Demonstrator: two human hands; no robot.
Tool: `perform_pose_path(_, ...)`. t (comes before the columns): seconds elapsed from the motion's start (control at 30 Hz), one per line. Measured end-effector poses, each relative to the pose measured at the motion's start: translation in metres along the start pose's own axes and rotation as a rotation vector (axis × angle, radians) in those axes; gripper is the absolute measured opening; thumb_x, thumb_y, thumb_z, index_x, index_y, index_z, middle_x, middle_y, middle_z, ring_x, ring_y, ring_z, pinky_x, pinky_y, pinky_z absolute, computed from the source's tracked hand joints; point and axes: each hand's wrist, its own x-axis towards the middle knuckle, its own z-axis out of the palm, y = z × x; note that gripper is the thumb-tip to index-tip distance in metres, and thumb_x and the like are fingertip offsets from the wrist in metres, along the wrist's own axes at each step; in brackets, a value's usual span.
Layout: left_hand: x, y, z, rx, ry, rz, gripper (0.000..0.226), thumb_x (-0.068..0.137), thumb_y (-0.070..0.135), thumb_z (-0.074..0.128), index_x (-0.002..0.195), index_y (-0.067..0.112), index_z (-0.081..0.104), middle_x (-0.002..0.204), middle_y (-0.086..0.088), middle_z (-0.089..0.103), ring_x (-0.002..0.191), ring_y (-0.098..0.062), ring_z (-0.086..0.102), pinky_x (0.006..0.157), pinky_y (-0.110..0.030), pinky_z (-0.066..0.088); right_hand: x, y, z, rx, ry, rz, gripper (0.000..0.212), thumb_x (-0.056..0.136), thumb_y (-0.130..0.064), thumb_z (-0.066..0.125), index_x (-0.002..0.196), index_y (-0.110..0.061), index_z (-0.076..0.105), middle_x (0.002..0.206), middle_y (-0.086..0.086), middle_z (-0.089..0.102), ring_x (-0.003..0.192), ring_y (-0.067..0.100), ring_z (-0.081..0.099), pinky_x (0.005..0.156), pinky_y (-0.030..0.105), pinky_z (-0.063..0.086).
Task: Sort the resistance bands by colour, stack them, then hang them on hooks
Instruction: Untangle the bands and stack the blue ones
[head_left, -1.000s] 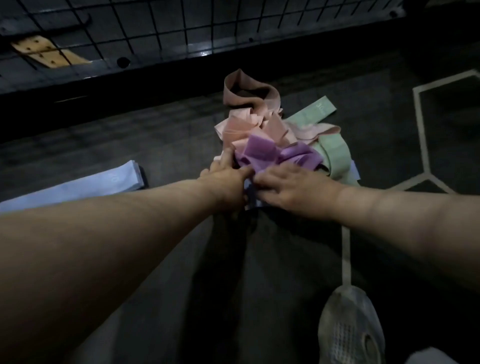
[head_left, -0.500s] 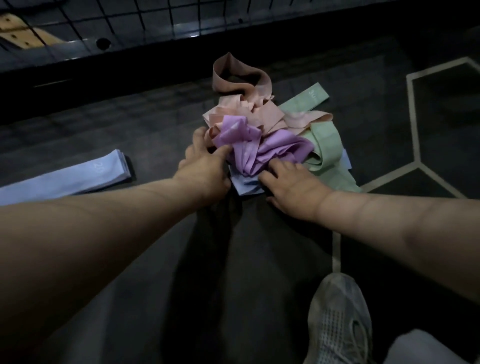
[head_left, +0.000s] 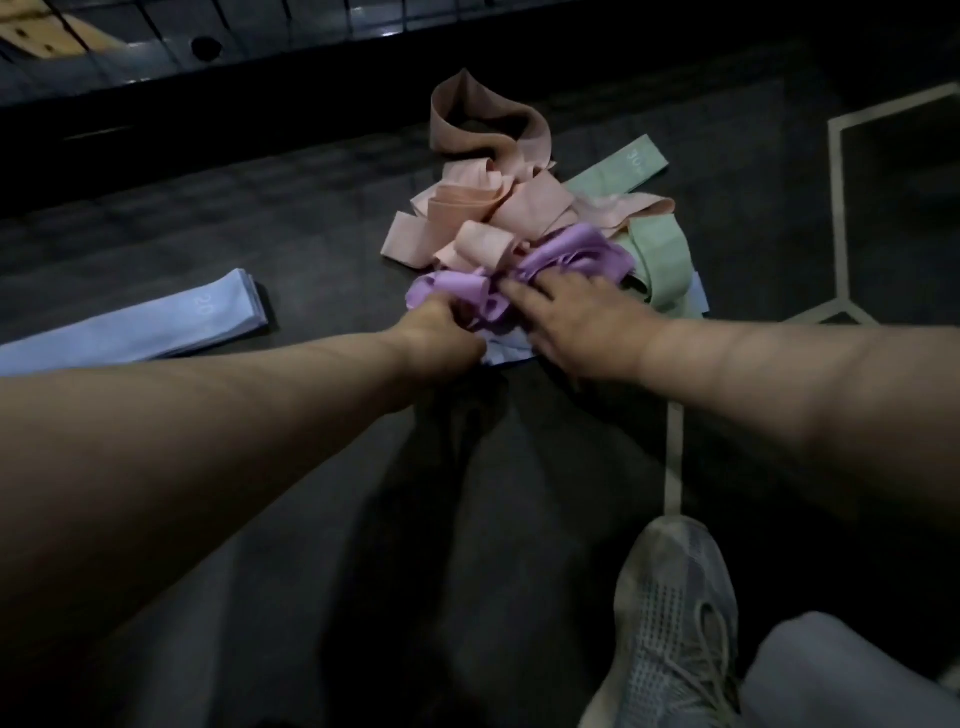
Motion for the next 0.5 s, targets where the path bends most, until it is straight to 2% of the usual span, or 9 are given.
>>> perform_pose_path(0.1, 0.000, 0.000, -0.002, 0.232, 0.015, 0.045, 0.021, 0.088, 0.019, 0.064, 0.108, 0.016, 0.066, 0.105, -0.011, 0.068, 0.095, -0.025, 0.065, 0.080, -0.031, 0.055, 0.005, 0.021, -0.014, 0.156, 0.055, 0.058, 0.074, 0.098, -0.035, 0.051, 0.158, -0.018, 0.011, 0.161, 0.010, 0.026, 0.144, 0.030, 0.031, 0.113, 0.048, 0.030)
perform_pose_path(0.17, -0.001, 0.000, 0.000, 0.347, -0.030, 0.096, 0.029, 0.090, 0.027, 0.063, 0.120, 0.023, 0.062, 0.112, -0.007, 0.065, 0.099, -0.026, 0.063, 0.078, -0.028, 0.050, 0.009, 0.032, -0.018, 0.164, 0.101, 0.070, 0.077, 0.095, -0.034, 0.057, 0.157, -0.018, 0.014, 0.160, 0.009, 0.029, 0.144, 0.029, 0.032, 0.114, 0.048, 0.028)
perform_pose_path(0.23, 0.000, -0.001, 0.005, 0.514, -0.086, 0.160, 0.051, 0.092, 0.032, 0.061, 0.141, 0.031, 0.046, 0.125, -0.009, 0.055, 0.113, -0.030, 0.056, 0.090, -0.029, 0.046, 0.014, 0.039, -0.017, 0.155, 0.131, 0.095, 0.079, 0.093, -0.030, 0.060, 0.157, -0.018, 0.015, 0.158, 0.009, 0.030, 0.144, 0.030, 0.032, 0.117, 0.048, 0.027)
perform_pose_path(0.3, 0.002, -0.003, 0.010, 0.716, -0.095, 0.206, 0.064, 0.092, 0.037, 0.061, 0.149, 0.029, 0.033, 0.134, -0.014, 0.042, 0.125, -0.036, 0.043, 0.106, -0.039, 0.040, 0.016, 0.043, -0.014, 0.171, 0.152, 0.118, 0.079, 0.091, -0.024, 0.060, 0.156, -0.021, 0.015, 0.158, 0.009, 0.031, 0.143, 0.031, 0.033, 0.118, 0.048, 0.028)
perform_pose_path(0.37, 0.003, -0.004, 0.009, 0.814, -0.053, 0.236, 0.060, 0.090, 0.040, 0.061, 0.143, 0.023, 0.038, 0.134, -0.016, 0.037, 0.126, -0.039, 0.039, 0.106, -0.047, 0.040, 0.013, 0.040, -0.013, 0.234, 0.171, 0.129, 0.081, 0.091, -0.021, 0.059, 0.156, -0.026, 0.012, 0.156, 0.008, 0.035, 0.139, 0.032, 0.039, 0.114, 0.049, 0.034)
perform_pose_path(0.43, 0.001, -0.006, 0.007, 0.872, -0.013, 0.276, 0.050, 0.089, 0.038, 0.062, 0.132, 0.019, 0.045, 0.133, -0.015, 0.036, 0.123, -0.040, 0.041, 0.100, -0.045, 0.043, 0.005, 0.031, -0.014, 0.337, 0.174, 0.100, 0.083, 0.090, -0.017, 0.059, 0.156, -0.030, 0.010, 0.146, 0.011, 0.047, 0.127, 0.031, 0.050, 0.107, 0.048, 0.041)
perform_pose_path(0.5, -0.002, -0.008, 0.008, 0.890, -0.006, 0.299, 0.042, 0.090, 0.037, 0.061, 0.124, 0.018, 0.048, 0.132, -0.015, 0.037, 0.119, -0.039, 0.044, 0.093, -0.044, 0.043, -0.005, 0.020, -0.012, 0.379, 0.150, 0.065, 0.084, 0.090, -0.012, 0.058, 0.157, -0.028, 0.009, 0.141, 0.015, 0.050, 0.121, 0.032, 0.053, 0.103, 0.045, 0.044)
